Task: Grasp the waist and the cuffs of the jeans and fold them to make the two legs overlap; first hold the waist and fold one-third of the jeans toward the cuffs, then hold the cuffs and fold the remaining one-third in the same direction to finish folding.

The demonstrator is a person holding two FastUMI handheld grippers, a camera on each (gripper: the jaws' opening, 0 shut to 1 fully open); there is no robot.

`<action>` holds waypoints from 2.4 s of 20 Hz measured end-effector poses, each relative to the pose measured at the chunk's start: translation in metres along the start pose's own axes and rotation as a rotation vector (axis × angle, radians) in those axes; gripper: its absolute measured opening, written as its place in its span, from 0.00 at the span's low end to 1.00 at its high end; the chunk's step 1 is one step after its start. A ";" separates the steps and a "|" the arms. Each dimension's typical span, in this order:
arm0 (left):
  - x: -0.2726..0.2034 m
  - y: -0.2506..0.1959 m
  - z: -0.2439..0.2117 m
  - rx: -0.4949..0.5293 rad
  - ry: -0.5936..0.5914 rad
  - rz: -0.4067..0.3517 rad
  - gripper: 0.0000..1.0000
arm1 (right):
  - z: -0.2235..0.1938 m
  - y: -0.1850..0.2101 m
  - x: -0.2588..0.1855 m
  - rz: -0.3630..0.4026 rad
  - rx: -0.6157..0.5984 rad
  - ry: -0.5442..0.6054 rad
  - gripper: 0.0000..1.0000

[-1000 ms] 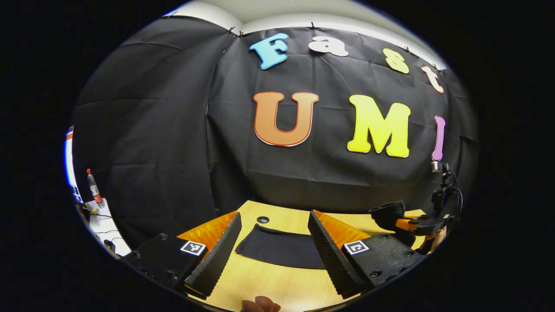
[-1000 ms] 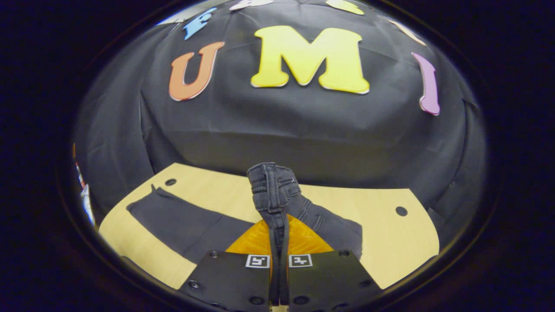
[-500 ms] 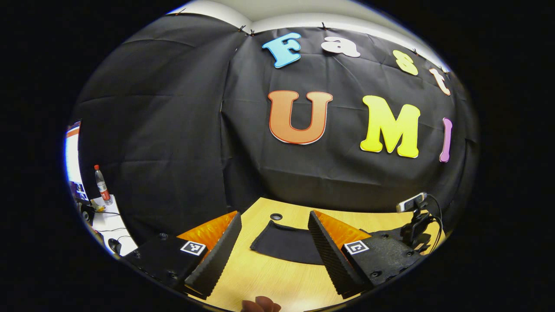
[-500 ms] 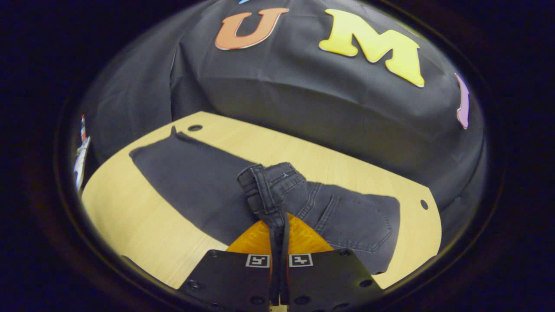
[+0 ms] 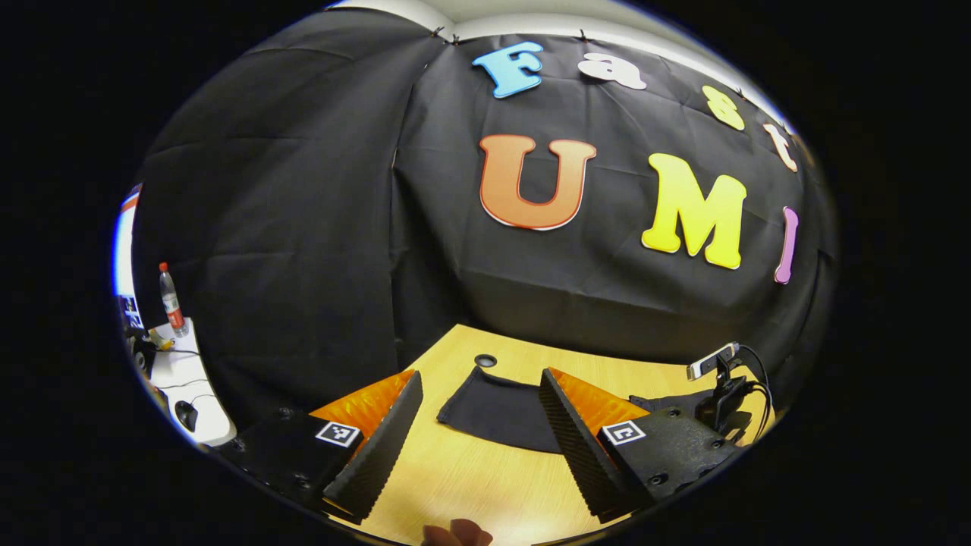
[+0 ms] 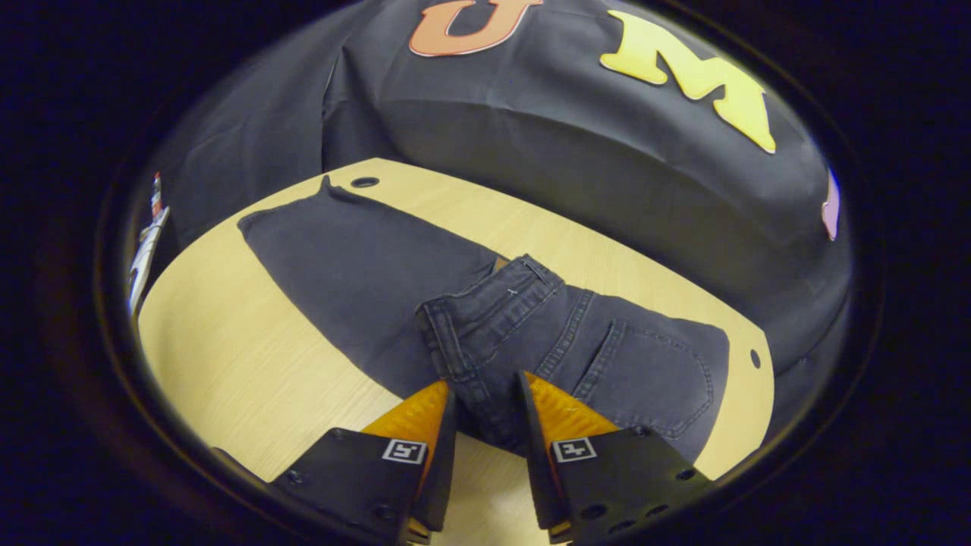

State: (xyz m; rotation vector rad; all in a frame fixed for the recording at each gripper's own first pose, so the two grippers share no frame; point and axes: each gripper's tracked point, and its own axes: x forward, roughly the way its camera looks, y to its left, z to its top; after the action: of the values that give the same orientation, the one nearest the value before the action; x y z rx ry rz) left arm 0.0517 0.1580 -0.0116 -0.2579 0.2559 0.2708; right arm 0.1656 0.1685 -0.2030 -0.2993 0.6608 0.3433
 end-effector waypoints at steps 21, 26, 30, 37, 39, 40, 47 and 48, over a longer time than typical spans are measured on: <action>0.154 0.036 -0.147 -0.615 0.387 0.017 0.99 | 0.130 -0.157 -0.204 -0.114 0.292 -0.520 0.98; 0.178 0.046 -0.156 -0.586 0.390 0.046 0.99 | 0.119 -0.222 -0.244 -0.220 0.375 -0.543 0.97; 0.198 0.046 -0.155 -0.500 0.391 0.057 0.97 | 0.110 -0.244 -0.256 -0.265 0.420 -0.540 0.97; 0.217 0.047 -0.160 -0.419 0.426 0.101 0.81 | 0.093 -0.274 -0.261 -0.296 0.512 -0.515 0.98; 0.220 0.045 -0.161 -0.419 0.446 0.083 0.73 | 0.089 -0.282 -0.266 -0.301 0.523 -0.513 0.97; 0.214 0.040 -0.165 -0.464 0.493 0.054 0.61 | 0.088 -0.284 -0.267 -0.304 0.530 -0.513 0.98; 0.217 0.037 -0.155 -0.603 0.478 0.051 0.13 | 0.087 -0.304 -0.281 -0.320 0.580 -0.527 0.98; 0.218 0.034 -0.153 -0.600 0.466 0.050 0.10 | 0.086 -0.305 -0.284 -0.323 0.580 -0.531 0.99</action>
State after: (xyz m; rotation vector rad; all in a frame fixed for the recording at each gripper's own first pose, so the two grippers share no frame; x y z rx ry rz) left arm 0.2122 0.1964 -0.2237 -0.9136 0.6421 0.3314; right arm 0.1254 -0.1351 0.0930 0.2387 0.1610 -0.0900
